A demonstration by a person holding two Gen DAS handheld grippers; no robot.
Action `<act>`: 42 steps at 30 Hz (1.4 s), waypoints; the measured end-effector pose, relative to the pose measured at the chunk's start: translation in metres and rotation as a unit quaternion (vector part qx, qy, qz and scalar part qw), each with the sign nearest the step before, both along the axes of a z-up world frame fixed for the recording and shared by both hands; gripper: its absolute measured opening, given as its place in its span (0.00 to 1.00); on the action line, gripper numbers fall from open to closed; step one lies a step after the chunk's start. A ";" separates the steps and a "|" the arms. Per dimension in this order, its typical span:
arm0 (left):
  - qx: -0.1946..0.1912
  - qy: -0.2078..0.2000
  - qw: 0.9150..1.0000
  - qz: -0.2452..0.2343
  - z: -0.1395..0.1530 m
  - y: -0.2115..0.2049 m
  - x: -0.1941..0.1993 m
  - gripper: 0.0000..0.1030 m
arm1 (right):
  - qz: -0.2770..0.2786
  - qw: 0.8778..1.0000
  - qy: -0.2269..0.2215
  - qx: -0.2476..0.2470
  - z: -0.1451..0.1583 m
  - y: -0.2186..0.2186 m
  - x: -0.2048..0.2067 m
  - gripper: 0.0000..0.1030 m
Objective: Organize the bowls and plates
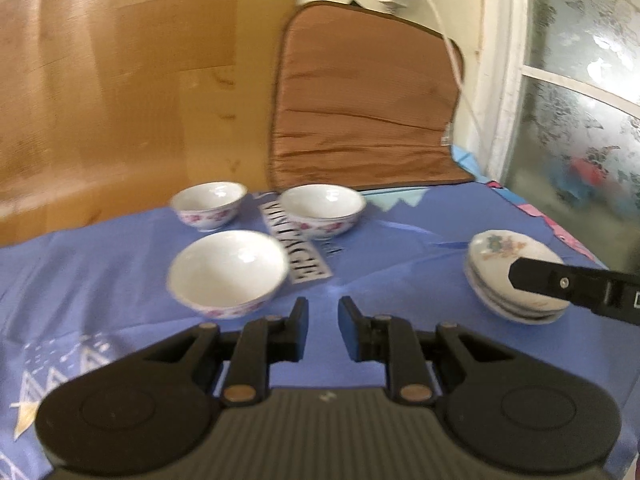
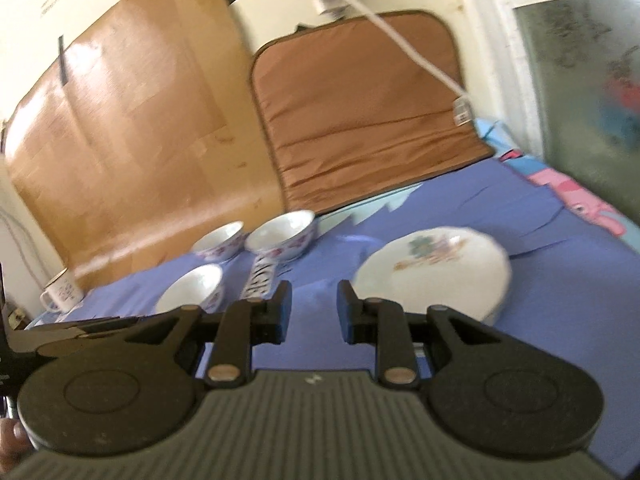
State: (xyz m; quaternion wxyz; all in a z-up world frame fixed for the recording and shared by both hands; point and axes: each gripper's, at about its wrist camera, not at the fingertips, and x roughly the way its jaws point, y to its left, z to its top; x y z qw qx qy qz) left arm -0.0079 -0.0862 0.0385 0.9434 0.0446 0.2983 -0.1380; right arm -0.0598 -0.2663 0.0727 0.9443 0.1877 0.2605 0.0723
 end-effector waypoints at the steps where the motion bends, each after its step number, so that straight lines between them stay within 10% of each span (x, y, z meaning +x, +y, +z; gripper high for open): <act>1: -0.001 0.000 1.000 0.005 0.000 0.006 -0.001 0.17 | 0.005 1.000 0.002 0.000 -0.001 0.005 0.000 0.27; 42: -0.030 -0.001 0.971 0.236 -0.026 0.200 0.009 0.19 | 0.093 0.994 0.060 -0.028 -0.022 0.111 0.036 0.29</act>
